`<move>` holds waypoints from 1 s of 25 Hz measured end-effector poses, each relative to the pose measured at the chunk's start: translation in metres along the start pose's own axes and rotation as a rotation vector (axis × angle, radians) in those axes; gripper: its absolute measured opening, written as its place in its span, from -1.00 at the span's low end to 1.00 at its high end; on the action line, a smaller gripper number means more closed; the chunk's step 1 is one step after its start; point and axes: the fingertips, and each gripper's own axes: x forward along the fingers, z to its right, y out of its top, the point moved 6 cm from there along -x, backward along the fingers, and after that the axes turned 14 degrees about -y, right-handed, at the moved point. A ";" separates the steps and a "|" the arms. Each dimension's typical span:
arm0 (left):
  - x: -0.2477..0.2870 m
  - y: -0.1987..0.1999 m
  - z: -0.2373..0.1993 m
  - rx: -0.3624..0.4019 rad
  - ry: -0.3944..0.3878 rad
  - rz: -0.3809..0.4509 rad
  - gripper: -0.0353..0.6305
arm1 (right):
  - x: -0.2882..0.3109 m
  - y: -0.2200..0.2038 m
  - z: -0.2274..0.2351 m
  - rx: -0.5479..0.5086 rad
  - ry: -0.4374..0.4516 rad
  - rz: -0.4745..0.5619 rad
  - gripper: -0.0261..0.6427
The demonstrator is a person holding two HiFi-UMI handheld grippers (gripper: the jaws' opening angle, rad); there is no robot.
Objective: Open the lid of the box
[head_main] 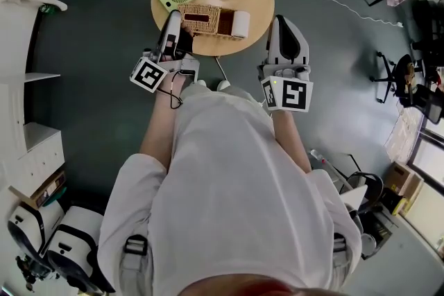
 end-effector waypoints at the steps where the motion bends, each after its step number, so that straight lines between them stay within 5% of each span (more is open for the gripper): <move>1: -0.003 -0.003 -0.004 -0.013 0.002 0.001 -0.90 | 0.000 -0.001 0.001 -0.002 0.000 -0.005 -0.93; 25: -0.056 -0.039 -0.083 -0.091 0.081 0.010 -0.78 | -0.005 -0.057 0.009 -0.027 0.002 -0.048 -0.93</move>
